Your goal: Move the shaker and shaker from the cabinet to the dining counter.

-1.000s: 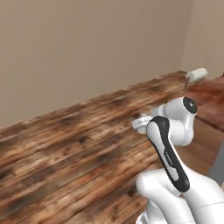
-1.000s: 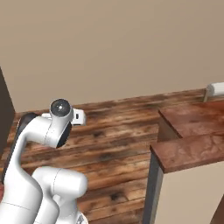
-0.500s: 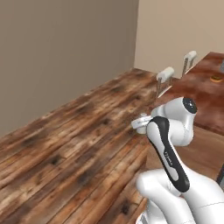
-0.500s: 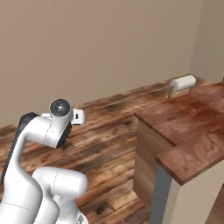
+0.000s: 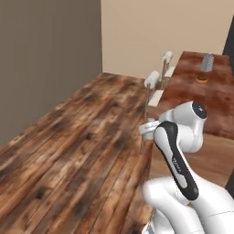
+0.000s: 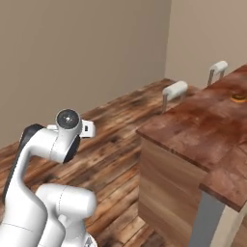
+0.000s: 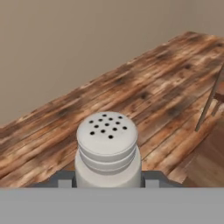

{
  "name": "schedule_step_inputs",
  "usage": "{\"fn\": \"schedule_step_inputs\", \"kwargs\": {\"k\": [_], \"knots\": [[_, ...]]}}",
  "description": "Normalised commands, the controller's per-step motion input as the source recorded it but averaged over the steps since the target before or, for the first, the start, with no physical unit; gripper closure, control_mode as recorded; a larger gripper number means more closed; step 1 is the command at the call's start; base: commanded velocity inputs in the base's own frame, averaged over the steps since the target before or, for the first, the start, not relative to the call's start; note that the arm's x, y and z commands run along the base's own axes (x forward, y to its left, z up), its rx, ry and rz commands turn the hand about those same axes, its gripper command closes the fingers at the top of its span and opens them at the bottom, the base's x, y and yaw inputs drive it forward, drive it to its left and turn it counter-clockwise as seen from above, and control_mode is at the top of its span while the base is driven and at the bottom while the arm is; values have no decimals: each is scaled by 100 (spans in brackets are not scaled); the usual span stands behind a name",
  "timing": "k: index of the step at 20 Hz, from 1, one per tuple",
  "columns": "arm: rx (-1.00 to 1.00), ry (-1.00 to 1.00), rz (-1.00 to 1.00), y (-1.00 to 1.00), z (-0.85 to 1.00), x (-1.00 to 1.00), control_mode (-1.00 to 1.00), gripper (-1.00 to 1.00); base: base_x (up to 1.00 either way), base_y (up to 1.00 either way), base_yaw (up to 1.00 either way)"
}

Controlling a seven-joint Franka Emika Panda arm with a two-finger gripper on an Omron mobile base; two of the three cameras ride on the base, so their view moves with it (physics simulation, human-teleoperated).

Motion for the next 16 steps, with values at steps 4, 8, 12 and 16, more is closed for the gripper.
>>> {"fn": "schedule_step_inputs", "kwargs": {"k": [4,8,12,16], "knots": [[0,0,0,0,0,0,100,100,44,64,-28],[0,0,0,0,0,0,100,100,44,65,-27],[0,0,0,0,0,0,100,100,43,74,-18],[0,0,0,0,0,0,100,100,47,67,-23]]}}
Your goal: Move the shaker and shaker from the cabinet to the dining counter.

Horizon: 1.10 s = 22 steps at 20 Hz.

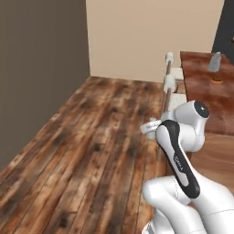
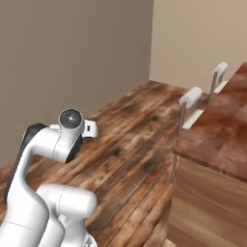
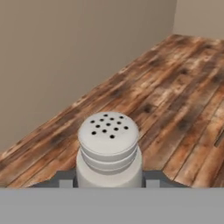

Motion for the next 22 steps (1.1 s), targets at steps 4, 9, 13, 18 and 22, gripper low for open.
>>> {"fn": "schedule_step_inputs", "kwargs": {"k": [4,9,13,18,22], "knots": [[0,0,0,0,0,0,100,100,58,44,-44],[0,0,0,0,0,0,100,100,60,39,-48],[0,0,0,0,0,0,100,100,60,39,-48],[0,0,0,0,0,0,100,100,57,51,-36],[0,0,0,0,0,0,100,100,60,45,-40]]}}
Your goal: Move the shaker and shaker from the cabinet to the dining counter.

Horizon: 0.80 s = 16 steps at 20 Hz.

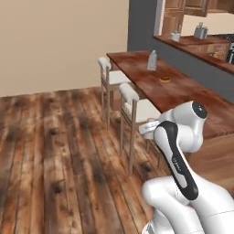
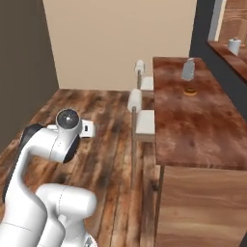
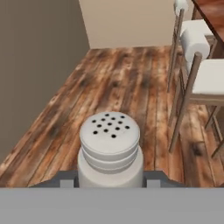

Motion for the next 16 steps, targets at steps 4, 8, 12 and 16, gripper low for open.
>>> {"fn": "schedule_step_inputs", "kwargs": {"k": [4,8,12,16], "knots": [[0,0,0,0,0,0,100,100,62,42,-43],[0,0,0,0,0,0,100,100,61,42,-43],[0,0,0,0,0,0,100,100,57,45,-40],[0,0,0,0,0,0,100,100,52,52,-34]]}}
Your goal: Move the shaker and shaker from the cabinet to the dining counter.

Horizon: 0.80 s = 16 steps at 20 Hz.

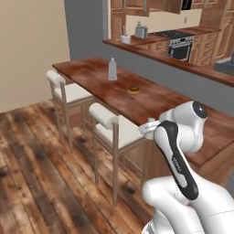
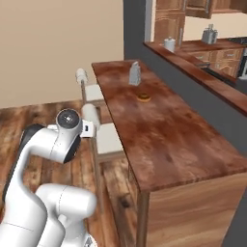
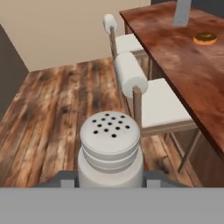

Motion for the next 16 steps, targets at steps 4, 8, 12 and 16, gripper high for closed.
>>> {"fn": "schedule_step_inputs", "kwargs": {"k": [4,8,12,16], "knots": [[0,0,0,0,0,0,100,100,44,65,-22],[0,0,0,0,0,0,100,100,42,67,-20],[0,0,0,0,0,0,100,100,48,61,-19],[0,0,0,0,0,0,100,100,54,25,-22]]}}
